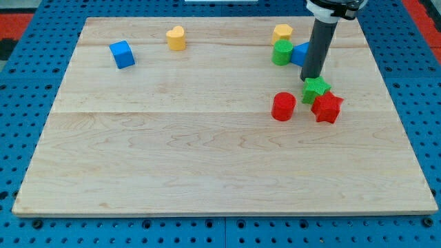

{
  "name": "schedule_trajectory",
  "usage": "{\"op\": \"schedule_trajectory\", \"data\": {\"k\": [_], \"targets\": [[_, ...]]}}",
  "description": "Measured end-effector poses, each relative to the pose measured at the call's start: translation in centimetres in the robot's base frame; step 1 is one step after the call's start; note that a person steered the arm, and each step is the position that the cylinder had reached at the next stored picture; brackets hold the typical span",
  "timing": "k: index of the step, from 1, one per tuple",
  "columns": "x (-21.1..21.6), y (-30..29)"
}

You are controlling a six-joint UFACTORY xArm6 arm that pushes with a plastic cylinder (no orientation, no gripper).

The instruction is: Move the green circle into the red circle

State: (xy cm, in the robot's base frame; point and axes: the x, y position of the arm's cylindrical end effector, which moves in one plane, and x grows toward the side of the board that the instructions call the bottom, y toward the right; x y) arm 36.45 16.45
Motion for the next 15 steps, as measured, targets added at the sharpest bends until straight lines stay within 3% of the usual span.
{"op": "schedule_trajectory", "data": {"k": [1, 3, 5, 7, 10, 12, 13, 15], "targets": [[-1.2, 6.5], [-7.3, 8.6], [-9.1, -3.5], [-7.4, -9.1], [-2.3, -12.8], [1.5, -8.3], [2.0, -9.2], [-2.7, -16.8]]}}
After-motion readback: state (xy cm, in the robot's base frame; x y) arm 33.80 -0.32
